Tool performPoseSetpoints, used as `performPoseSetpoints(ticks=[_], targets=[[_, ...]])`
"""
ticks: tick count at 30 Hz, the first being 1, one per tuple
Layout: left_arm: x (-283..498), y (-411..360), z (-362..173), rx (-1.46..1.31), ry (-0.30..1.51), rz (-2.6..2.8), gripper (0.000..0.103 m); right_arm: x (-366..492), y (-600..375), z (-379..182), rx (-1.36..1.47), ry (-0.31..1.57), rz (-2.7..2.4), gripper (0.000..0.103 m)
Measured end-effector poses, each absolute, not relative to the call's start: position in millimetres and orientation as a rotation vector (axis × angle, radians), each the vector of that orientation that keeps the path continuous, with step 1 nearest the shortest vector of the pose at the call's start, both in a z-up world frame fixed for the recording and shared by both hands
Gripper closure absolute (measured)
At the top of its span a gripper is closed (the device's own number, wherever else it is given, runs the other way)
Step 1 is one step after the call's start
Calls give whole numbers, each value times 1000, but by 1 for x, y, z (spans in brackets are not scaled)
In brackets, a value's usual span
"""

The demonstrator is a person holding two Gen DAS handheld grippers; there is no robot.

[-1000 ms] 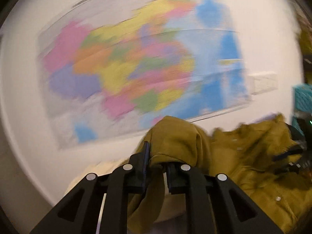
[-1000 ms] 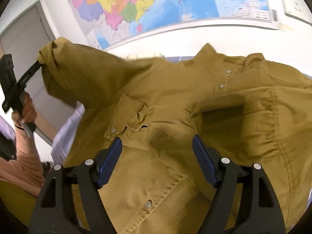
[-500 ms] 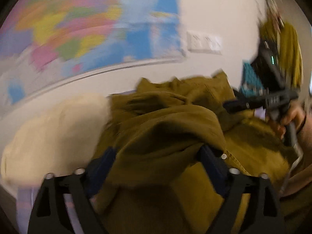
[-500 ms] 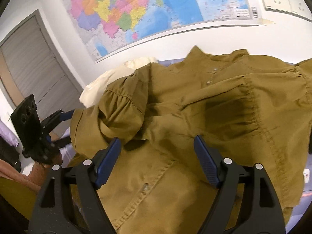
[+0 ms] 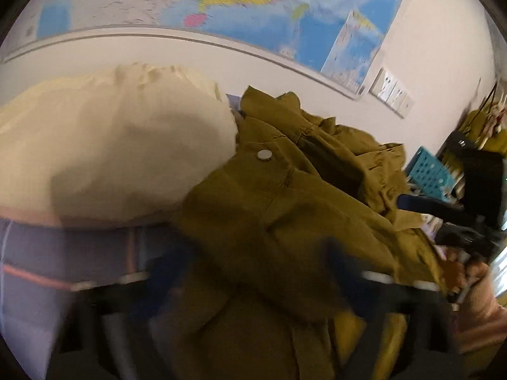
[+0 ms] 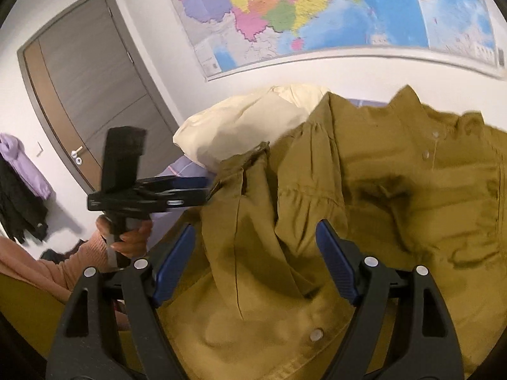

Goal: Fold large clothes

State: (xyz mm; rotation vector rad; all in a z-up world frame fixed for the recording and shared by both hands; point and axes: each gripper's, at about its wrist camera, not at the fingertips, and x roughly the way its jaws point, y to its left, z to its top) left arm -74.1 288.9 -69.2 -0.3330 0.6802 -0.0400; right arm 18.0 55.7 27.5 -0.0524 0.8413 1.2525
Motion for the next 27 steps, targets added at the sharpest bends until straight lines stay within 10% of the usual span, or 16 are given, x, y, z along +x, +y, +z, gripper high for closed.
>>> performPoseSetpoints(ticks=[3,11,12,14,15,18,27], targets=[[-74,274,-57,-287,628,-28,80,17,55,35,-35,823,1259,25],[-122,220,13,-156,405,-241,80,3,77,50,-116,727,1359,14],[-122,211,17,-129,400,-254,80,4,82,47,-122,736,1365,25],[-117,198,19,-79,407,-254,79,4,82,48,-89,736,1430,87],[-115,193,20,-56,411,-247,73,6,75,52,-63,729,1447,97],[-117,197,21,-60,375,-237,31,16,21,77,51,631,1387,97],[-76,171,-59,220,585,-95,31,52,-149,19,427,785,913,87]])
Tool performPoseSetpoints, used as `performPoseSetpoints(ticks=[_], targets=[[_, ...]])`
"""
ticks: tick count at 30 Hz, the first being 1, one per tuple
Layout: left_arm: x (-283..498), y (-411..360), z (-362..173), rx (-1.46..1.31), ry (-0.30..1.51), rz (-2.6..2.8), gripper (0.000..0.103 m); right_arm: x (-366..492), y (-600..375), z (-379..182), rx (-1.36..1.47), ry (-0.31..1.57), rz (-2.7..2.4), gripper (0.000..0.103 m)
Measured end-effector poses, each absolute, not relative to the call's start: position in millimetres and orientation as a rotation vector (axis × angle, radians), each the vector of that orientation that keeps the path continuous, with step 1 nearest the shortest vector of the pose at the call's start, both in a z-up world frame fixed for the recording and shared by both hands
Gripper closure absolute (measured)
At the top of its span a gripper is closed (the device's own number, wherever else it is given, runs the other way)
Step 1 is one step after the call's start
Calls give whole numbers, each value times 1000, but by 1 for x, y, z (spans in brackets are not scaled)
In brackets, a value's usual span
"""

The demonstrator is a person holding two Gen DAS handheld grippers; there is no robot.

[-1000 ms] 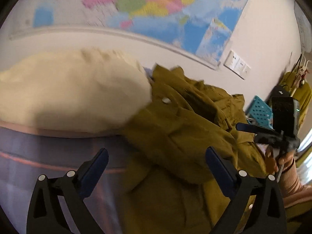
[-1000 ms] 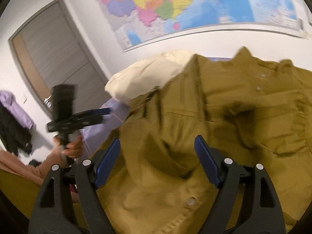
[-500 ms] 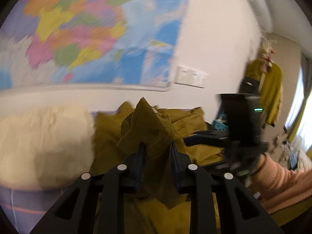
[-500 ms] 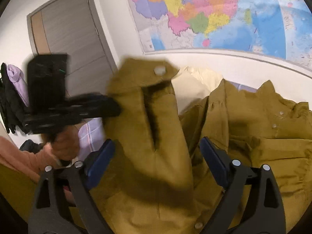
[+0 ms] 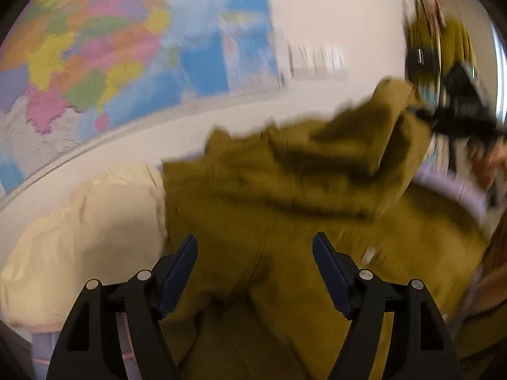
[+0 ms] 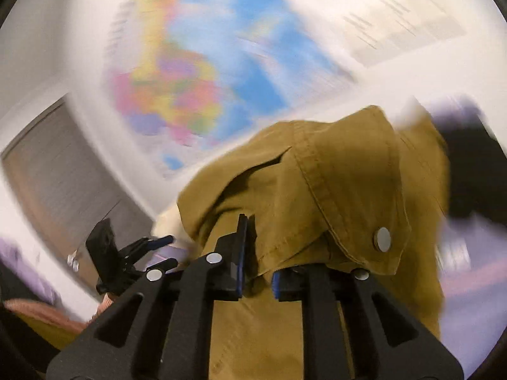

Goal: Fold large clothes

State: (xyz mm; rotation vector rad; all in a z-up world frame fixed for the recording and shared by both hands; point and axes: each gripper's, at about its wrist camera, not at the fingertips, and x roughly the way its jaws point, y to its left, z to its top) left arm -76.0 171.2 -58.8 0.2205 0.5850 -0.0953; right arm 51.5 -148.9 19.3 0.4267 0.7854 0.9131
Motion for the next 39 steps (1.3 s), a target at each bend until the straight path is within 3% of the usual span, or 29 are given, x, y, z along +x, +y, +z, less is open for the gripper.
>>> performPoseSetpoints(ticks=[2,6,12,14,20,23,26,27,28,29,33,36,39], targets=[[-65,161,-81,306,634,-58,31,53,-155,-14,390,948,789,64],[-55,165,-100,354,683,33,31,34,-159,-27,234,1070,710,47],[-55,198,-91,242,694,100,44,5,-158,56,149,778,869,44],[-57,201,-84,221,686,82,44,8,-133,72,77,689,931,32],[-64,197,-64,270,629,67,34,69,-7,37,-162,736,1045,30],[-69,193,-71,285,642,39,26,106,41,6,-216,860,1059,30],[-69,187,-84,319,657,26,26,130,77,-24,-260,990,1105,37],[-67,187,-87,325,663,36,29,132,83,-31,-289,1018,1108,55],[-63,188,-90,323,673,50,36,133,86,-34,-312,1035,1106,86],[-58,192,-92,301,690,61,48,134,92,-35,-333,1061,1132,97],[-57,216,-82,163,660,44,71,140,95,25,-289,895,1182,97],[-66,245,-66,20,595,88,78,154,103,81,-222,733,1199,97],[-79,282,-56,-168,537,76,80,170,134,92,-221,693,1225,96]])
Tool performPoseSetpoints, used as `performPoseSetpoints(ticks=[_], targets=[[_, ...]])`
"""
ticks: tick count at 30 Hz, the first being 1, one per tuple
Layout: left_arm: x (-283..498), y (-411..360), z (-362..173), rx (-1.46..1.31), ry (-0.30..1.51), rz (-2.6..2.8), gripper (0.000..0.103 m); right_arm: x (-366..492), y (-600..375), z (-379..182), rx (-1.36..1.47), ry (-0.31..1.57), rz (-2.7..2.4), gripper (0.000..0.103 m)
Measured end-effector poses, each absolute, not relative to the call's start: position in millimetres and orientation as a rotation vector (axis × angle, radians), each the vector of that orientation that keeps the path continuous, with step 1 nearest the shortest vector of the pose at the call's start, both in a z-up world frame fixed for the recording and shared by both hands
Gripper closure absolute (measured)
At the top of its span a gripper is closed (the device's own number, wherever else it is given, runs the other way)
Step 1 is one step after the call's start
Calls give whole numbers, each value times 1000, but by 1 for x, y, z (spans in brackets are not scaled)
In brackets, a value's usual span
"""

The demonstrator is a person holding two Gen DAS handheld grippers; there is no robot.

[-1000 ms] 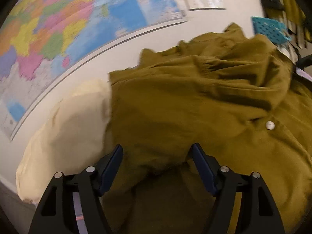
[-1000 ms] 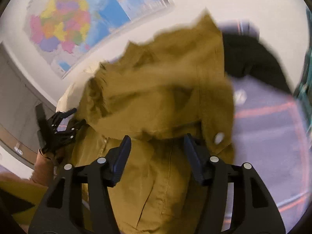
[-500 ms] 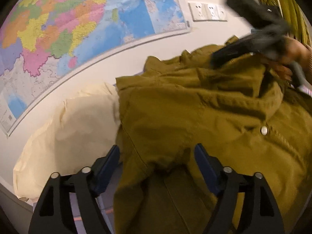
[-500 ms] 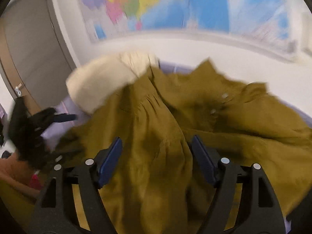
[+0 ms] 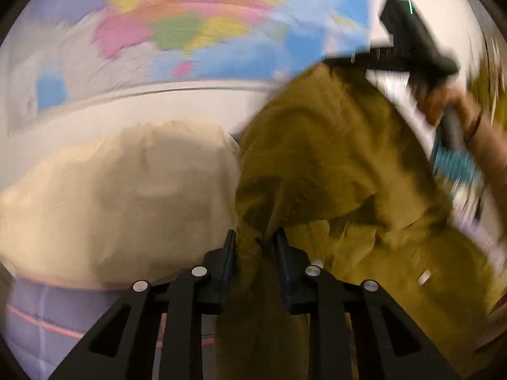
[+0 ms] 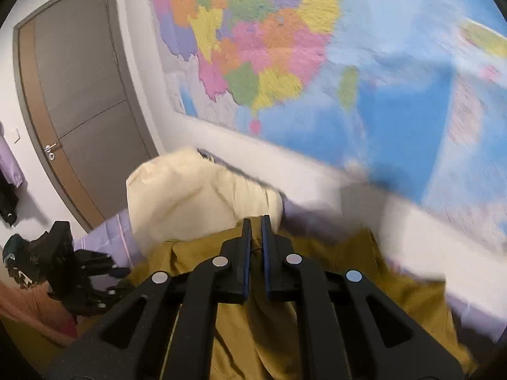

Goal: Fold large clothes

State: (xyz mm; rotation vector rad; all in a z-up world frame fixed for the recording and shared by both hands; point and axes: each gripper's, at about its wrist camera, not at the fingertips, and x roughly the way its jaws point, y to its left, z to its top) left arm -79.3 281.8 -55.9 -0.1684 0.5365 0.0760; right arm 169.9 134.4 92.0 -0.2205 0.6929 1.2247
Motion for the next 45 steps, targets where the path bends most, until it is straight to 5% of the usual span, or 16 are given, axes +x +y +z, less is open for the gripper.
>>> performPoseSetpoints(ticks=[3,5,6,7,11,13,20,24,26,28,35,41,45], targets=[[-80,289,-62,-148,571,143,79,180,177,59,-299,745,1188,94],[-78,291,-69,-144,627,156,74,186,199,27,-322,823,1169,81],[-80,290,-69,-132,639,163,73,190,205,12,-326,868,1136,62],[-81,288,-67,-104,644,177,73,192,207,3,-322,892,1101,55],[-96,289,-40,-90,543,147,42,187,147,27,-198,815,1090,43],[-95,281,-20,-41,486,127,41,174,97,45,-148,745,1066,24],[-34,242,5,121,457,64,28,130,-60,18,-75,854,789,20],[16,235,-7,127,548,79,28,122,-92,-25,-12,979,721,21],[32,232,-19,130,603,94,28,119,-95,-34,26,981,724,36],[37,228,-29,153,637,107,28,117,-86,-37,40,971,771,97],[22,218,-38,174,720,-6,17,126,-130,34,141,730,756,98],[19,212,1,113,593,-97,17,150,-137,-4,31,886,611,96],[43,207,-7,146,617,-65,19,148,-149,-22,88,923,623,84]])
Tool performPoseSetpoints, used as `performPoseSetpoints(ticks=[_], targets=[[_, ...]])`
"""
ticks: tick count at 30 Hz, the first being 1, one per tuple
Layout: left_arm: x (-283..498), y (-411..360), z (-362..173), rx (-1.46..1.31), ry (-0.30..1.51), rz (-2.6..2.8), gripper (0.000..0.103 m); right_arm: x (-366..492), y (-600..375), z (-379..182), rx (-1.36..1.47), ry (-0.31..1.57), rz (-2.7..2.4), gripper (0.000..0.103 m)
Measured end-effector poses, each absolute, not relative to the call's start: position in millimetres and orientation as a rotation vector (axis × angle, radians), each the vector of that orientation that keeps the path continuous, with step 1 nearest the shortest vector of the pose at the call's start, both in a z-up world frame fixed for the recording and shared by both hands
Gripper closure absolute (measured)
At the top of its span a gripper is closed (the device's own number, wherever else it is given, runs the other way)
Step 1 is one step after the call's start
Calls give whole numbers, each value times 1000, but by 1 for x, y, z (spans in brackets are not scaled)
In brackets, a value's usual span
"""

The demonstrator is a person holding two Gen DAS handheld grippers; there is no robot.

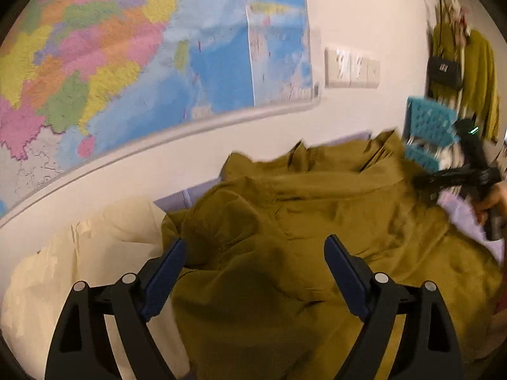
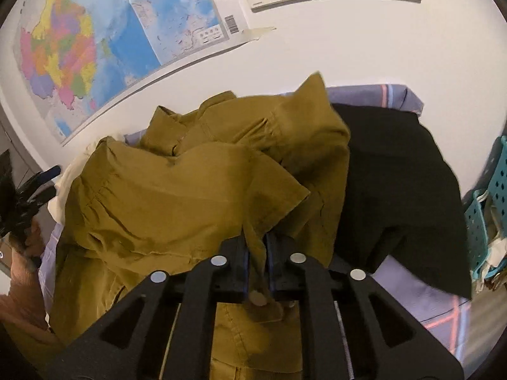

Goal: Fold large clothes

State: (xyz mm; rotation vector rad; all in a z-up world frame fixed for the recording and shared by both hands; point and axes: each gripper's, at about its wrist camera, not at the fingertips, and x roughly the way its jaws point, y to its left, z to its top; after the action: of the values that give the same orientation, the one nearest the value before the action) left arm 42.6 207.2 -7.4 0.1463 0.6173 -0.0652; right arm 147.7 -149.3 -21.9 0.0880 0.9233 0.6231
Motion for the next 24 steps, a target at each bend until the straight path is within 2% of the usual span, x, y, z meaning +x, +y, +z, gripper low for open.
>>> performPoseSetpoints(ticks=[1,3,6,8,10,13,19,22,24], targets=[[51,206,-18,162,656,-48,20,145,-149,-20,88,917,635,73],[71,207,-43,176,771,1,30,140,-145,-10,50,885,610,67],[64,215,-57,146,787,8,30,130,-143,27,-34,764,529,53],[50,217,-55,140,752,8,30,126,-129,51,-63,688,568,53],[39,218,-51,124,723,8,26,125,-93,69,-86,652,716,47],[24,220,-47,105,694,45,26,122,-8,81,-189,633,945,47],[7,233,-59,60,740,92,25,126,179,49,-546,662,1225,45],[4,240,-69,25,771,87,30,131,221,29,-659,683,1257,44],[0,242,-71,5,762,67,41,134,243,11,-773,703,1273,45]])
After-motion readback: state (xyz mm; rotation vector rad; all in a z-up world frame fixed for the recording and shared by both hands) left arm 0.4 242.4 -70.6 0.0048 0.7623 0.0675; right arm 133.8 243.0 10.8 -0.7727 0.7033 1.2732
